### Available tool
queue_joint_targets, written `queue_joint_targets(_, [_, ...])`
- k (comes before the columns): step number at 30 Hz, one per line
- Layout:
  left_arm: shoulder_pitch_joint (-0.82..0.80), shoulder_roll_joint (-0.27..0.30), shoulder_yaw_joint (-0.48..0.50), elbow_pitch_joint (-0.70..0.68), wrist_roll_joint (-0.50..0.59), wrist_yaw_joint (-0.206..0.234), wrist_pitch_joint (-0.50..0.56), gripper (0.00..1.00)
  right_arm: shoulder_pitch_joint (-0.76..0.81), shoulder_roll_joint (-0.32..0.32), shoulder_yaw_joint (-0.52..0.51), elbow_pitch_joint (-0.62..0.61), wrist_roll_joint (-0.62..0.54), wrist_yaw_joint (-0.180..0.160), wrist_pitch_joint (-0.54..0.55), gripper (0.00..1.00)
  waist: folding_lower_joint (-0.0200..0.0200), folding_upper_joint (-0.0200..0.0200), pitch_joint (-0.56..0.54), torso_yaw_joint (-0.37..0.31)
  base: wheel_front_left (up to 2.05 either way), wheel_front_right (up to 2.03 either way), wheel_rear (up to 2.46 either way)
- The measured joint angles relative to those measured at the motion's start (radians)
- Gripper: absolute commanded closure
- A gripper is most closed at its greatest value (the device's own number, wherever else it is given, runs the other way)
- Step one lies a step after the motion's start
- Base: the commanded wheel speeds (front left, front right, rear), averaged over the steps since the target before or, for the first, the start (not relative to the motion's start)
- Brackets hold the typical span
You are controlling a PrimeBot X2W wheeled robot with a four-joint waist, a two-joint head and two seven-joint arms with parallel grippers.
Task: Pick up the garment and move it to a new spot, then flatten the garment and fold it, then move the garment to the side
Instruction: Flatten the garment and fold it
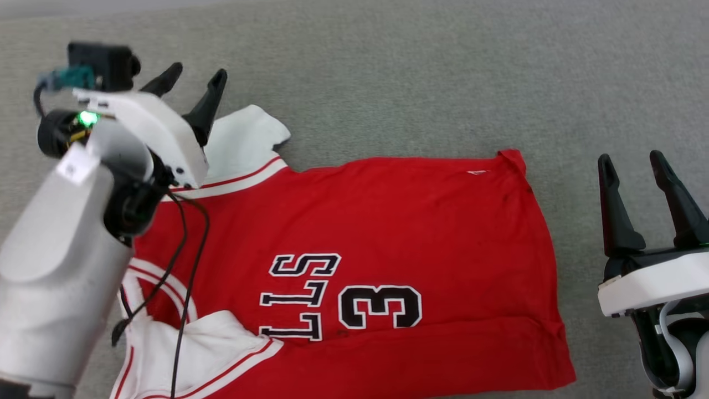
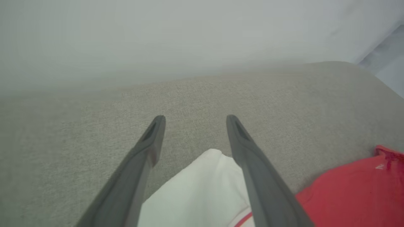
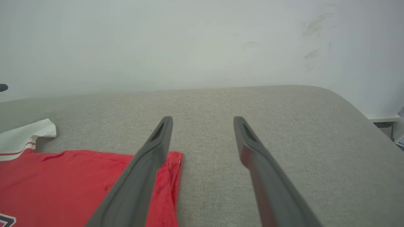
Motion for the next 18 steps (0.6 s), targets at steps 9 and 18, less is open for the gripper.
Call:
queue_joint_targets(9, [-0.169, 0.072, -0.098, 0.131, -0.093, -0.065, 0.454, 0.0, -0.012, 0.008, 0.006, 0.048, 0.023, 0.0, -0.033, 0.0, 0.0, 0.0, 0.061, -0.072, 0.0, 0.0, 0.0])
queue_joint_targets(18, [-0.21, 0.109, -0.122, 0.218, -0.155, -0.041, 0.707, 0.01, -0.025, 0.011, 0.02, 0.106, 0.066, 0.0, -0.064, 0.0, -0.0003, 0.0, 0.11, -0.122, 0.0, 0.0, 0.0])
